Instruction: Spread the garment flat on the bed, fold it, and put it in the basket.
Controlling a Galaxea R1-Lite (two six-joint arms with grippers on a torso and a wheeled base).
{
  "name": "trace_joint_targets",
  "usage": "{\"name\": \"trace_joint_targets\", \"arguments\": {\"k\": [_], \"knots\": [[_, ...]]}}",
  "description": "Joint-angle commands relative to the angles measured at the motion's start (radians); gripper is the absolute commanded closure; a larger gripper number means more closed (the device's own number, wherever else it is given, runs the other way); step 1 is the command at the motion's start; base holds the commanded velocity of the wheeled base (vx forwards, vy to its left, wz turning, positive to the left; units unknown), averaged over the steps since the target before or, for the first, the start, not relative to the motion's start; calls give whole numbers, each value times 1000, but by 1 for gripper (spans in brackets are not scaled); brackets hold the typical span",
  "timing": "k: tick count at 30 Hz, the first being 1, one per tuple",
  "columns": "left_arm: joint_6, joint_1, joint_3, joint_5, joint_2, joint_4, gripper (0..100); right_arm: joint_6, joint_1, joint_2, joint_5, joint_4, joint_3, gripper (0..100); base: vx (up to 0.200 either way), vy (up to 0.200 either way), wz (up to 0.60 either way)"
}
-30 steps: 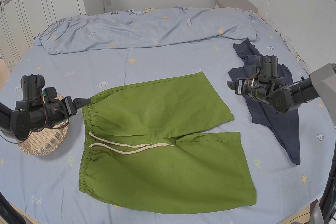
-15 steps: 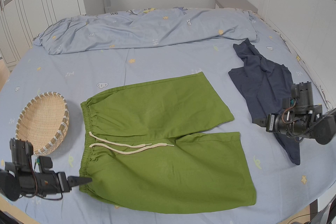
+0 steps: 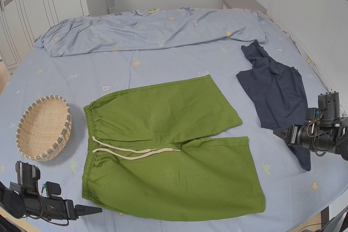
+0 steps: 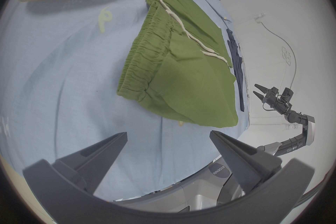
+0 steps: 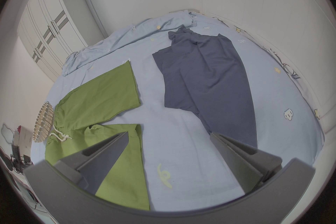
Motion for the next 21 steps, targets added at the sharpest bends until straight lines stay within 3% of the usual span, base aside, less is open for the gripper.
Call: {"name": "trace_joint_targets", "arguments": {"k": [1,10,21], "knots": [[-6,12,-23,-11,49,1,0,0,4,-10,0,-1,3,0,0,0,0],[-74,123,-109,-177,142,1,0,0,1,-10,2,-2,5,0,0,0,0],[-49,142,-111,-182,185,1,0,0,3,-8,0,-5,12,0,0,0,0]]}}
